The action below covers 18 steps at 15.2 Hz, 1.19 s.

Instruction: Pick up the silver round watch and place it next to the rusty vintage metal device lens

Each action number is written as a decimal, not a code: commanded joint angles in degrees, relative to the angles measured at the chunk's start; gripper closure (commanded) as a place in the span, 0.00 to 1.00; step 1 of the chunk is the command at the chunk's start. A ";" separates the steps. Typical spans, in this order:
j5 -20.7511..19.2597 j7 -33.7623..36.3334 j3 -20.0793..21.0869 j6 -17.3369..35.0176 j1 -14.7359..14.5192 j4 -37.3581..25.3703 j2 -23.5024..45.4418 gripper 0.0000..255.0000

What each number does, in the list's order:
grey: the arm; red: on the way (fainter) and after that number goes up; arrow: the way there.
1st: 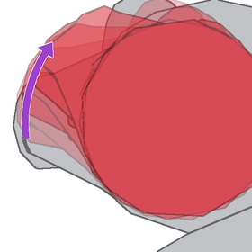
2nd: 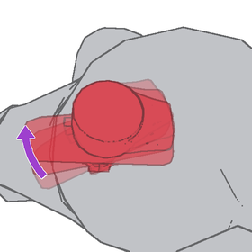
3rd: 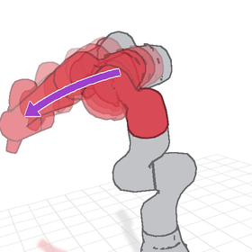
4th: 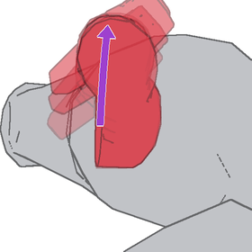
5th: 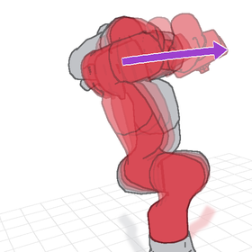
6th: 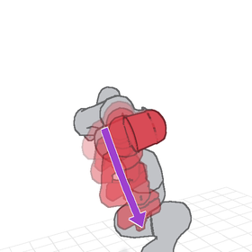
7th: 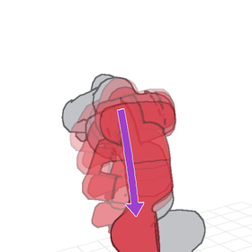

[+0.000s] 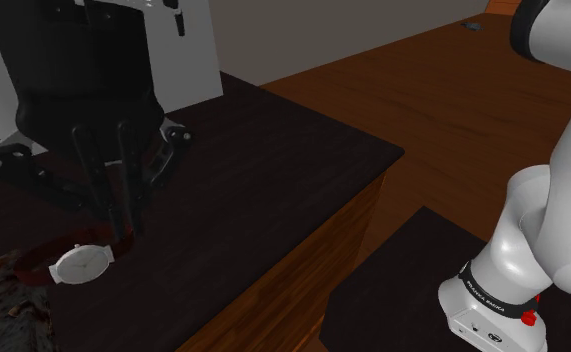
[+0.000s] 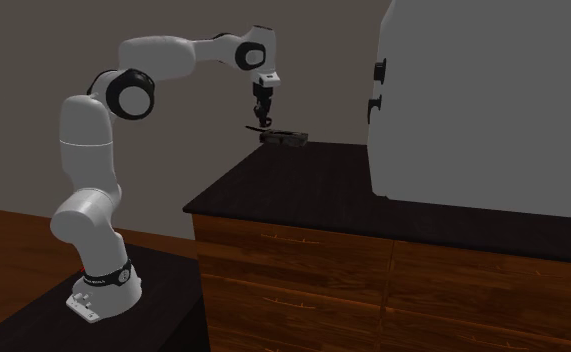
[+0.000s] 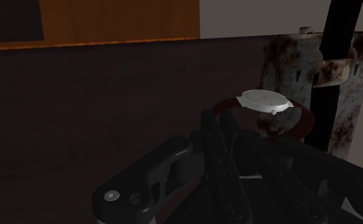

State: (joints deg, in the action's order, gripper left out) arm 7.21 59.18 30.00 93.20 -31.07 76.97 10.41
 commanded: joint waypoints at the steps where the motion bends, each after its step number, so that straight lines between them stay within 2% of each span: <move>1: 0.40 -0.53 -0.08 1.74 0.29 2.36 -0.67 1.00; 14: 2.04 -3.18 -0.35 12.18 1.17 15.23 -3.07 1.00; 18: 2.15 -3.46 -0.37 13.47 1.20 16.63 -3.17 1.00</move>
State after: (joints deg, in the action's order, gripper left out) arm 9.28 55.80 29.64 106.48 -29.90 93.30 7.37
